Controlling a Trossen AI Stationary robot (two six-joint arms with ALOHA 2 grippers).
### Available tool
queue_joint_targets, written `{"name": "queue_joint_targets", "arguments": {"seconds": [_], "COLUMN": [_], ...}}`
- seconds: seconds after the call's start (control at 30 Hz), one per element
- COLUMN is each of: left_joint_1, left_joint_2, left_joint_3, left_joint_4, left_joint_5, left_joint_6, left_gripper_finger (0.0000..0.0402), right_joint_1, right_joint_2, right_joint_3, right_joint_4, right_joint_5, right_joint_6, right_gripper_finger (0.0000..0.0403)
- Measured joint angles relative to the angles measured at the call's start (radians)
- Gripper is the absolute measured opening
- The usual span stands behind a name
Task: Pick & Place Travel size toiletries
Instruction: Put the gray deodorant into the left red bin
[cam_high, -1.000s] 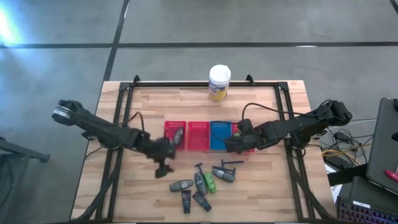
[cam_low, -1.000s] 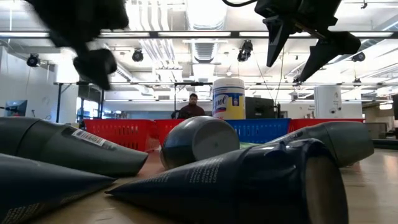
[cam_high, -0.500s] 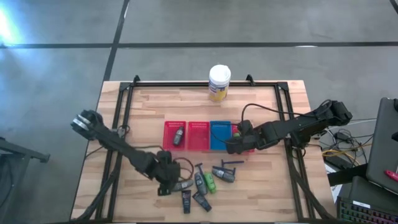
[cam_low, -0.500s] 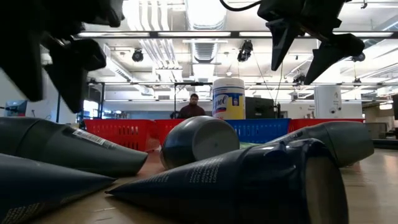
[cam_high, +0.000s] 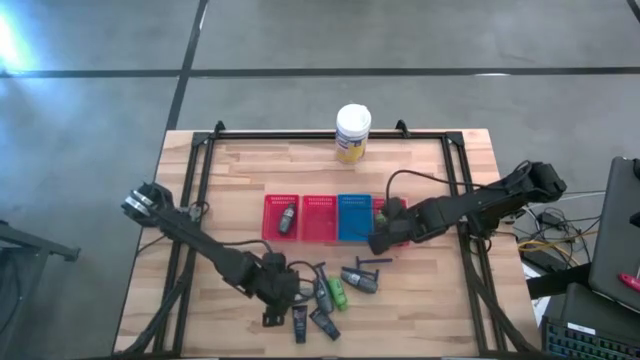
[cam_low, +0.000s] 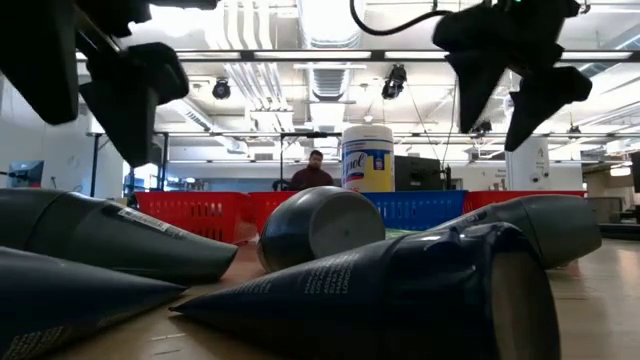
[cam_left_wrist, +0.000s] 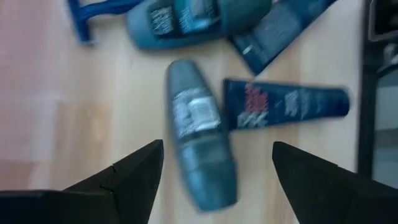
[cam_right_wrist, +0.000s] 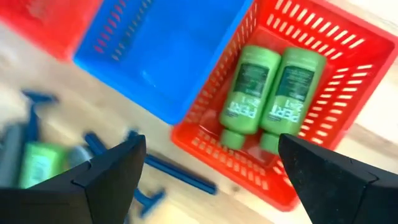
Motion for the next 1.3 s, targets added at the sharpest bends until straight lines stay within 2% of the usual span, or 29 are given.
{"name": "queue_joint_targets", "arguments": {"seconds": [0.17, 0.4, 0.53, 0.8, 0.93, 1.1, 1.2, 1.3], "left_joint_1": [-0.002, 0.002, 0.003, 0.003, 0.007, 0.023, 0.031, 0.047], "left_joint_2": [0.095, 0.166, 0.198, 0.279, 0.264, 0.211, 0.154, 0.062], "left_joint_3": [0.041, 0.159, 0.160, 0.164, 0.161, 0.159, 0.158, 0.158], "left_joint_4": [-0.008, -0.166, -0.166, -0.153, -0.158, -0.257, -0.287, -0.284], "left_joint_5": [0.027, 0.011, 0.011, 0.077, 0.075, 0.059, -0.015, -0.143], "left_joint_6": [-0.085, -0.168, -0.182, -0.198, -0.195, -0.271, -0.381, -0.553], "left_gripper_finger": [0.0305, 0.0305, 0.0305, 0.0304, 0.0278, 0.0208, 0.0207, 0.0207], "right_joint_1": [0.012, 0.044, 0.046, 0.045, 0.045, 0.046, 0.046, 0.046], "right_joint_2": [-0.001, -0.013, -0.015, -0.015, -0.015, -0.023, -0.060, -0.118], "right_joint_3": [-0.032, -0.053, -0.054, -0.058, -0.058, -0.058, -0.058, -0.058], "right_joint_4": [-0.012, -0.018, -0.017, -0.019, -0.021, -0.049, -0.054, -0.062], "right_joint_5": [-0.030, -0.038, -0.036, -0.026, -0.025, 0.008, 0.027, 0.063], "right_joint_6": [-0.104, -0.180, -0.186, -0.239, -0.254, -0.254, -0.250, -0.244], "right_gripper_finger": [0.0364, 0.0364, 0.0364, 0.0364, 0.0364, 0.0364, 0.0364, 0.0364]}}
